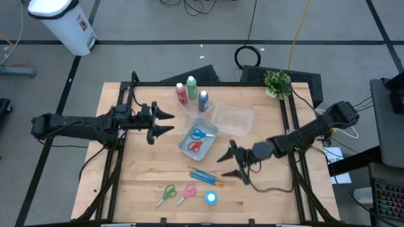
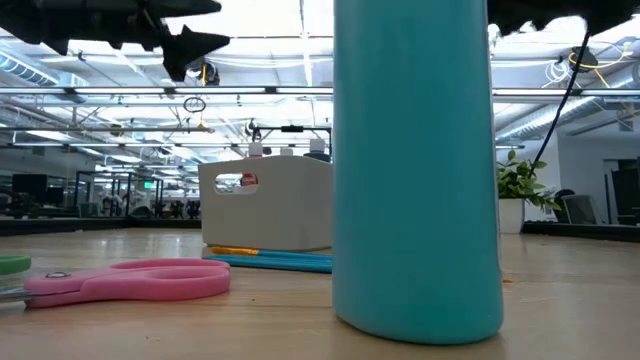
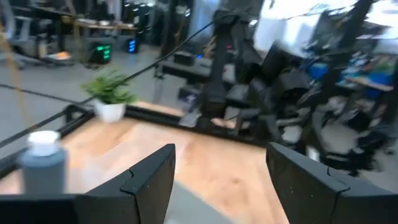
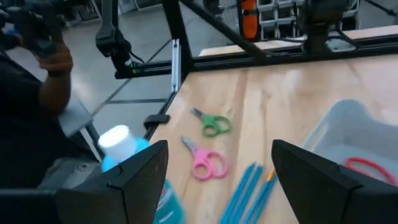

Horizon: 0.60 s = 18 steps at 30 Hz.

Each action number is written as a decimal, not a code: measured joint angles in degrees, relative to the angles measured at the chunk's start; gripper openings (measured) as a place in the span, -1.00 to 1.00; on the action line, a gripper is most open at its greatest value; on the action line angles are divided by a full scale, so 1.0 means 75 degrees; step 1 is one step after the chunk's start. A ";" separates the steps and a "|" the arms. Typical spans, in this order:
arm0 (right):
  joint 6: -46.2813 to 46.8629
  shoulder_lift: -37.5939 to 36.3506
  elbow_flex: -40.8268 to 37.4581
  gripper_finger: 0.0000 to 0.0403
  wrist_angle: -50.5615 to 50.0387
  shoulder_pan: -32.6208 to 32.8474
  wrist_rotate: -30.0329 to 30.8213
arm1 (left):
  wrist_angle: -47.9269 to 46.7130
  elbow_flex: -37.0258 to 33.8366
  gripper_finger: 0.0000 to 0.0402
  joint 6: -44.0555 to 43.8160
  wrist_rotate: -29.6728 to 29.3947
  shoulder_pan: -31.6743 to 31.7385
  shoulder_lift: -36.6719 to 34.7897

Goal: Pick & Place Paint Supplies
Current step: Put the blue paintbrush into the right transparent bin

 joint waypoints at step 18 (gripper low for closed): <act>0.2076 0.2970 0.0425 0.26 -0.1236 0.1548 0.2811 | 0.0114 -0.0158 0.28 -0.0892 -0.0532 -0.0821 0.0015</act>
